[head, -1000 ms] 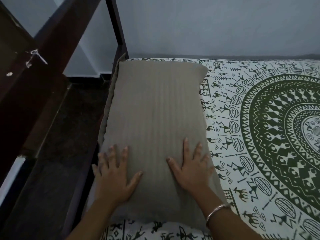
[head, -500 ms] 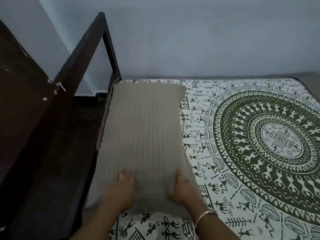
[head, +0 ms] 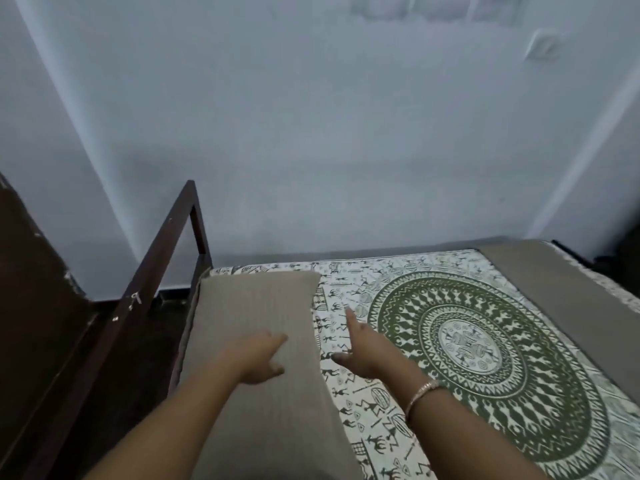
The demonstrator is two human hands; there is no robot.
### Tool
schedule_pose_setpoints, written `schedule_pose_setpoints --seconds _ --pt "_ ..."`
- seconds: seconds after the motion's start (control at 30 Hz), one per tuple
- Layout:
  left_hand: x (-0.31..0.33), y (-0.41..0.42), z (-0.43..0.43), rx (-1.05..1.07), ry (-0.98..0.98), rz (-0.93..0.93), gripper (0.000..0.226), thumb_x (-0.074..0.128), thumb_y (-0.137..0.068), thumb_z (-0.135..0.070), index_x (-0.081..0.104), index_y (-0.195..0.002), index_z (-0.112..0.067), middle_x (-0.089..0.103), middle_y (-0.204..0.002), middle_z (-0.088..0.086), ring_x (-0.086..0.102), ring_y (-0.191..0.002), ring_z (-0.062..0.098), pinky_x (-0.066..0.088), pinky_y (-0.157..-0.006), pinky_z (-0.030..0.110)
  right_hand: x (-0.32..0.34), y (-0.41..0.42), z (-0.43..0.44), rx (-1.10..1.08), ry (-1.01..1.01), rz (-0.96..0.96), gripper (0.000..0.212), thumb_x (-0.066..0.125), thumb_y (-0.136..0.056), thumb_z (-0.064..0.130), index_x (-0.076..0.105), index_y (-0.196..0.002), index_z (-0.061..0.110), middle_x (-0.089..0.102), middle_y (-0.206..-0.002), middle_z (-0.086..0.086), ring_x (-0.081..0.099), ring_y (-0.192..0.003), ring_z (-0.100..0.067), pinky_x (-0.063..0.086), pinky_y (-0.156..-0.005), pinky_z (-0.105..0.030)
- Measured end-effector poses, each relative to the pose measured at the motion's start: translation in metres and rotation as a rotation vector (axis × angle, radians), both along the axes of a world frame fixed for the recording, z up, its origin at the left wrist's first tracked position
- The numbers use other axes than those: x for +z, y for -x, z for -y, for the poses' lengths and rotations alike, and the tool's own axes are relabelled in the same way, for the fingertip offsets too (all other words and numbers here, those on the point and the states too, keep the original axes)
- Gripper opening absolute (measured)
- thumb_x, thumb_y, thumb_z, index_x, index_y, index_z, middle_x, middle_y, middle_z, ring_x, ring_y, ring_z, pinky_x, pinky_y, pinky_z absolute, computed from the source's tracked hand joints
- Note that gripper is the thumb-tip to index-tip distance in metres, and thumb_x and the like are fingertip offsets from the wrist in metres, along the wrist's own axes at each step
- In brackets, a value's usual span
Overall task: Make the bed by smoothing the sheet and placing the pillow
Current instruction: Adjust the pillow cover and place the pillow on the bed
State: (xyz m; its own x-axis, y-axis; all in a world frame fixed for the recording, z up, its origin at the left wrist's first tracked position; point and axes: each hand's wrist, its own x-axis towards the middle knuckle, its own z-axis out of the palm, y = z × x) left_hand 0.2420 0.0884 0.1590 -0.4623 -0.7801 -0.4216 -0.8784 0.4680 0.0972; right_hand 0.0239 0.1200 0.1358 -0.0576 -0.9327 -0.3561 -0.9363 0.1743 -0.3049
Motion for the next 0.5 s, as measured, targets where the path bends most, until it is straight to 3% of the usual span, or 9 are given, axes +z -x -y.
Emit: schedule_pose_setpoints --seconds 0.27,0.5 --pt "0.040 0.098 -0.025 -0.102 0.140 -0.180 0.067 0.056 -0.091 -0.039 0.023 -0.147 -0.021 0.034 -0.144 0.009 0.039 -0.129 0.027 0.036 -0.102 0.033 0.042 0.064 -0.039 -0.120 0.078 0.029 0.099 0.057 -0.089 0.053 -0.015 -0.151 0.026 0.014 -0.157 -0.022 0.027 -0.140 -0.040 0.030 -0.113 -0.049" --pt "0.014 0.226 -0.068 -0.061 0.172 -0.197 0.074 0.059 -0.088 -0.045 0.022 -0.148 -0.025 0.018 -0.155 0.011 0.028 -0.137 0.031 0.033 -0.109 0.044 0.028 0.182 -0.081 -0.156 0.079 0.050 0.087 0.050 -0.092 0.053 -0.008 -0.152 0.027 0.008 -0.159 -0.017 0.016 -0.144 -0.038 0.025 -0.115 -0.051"
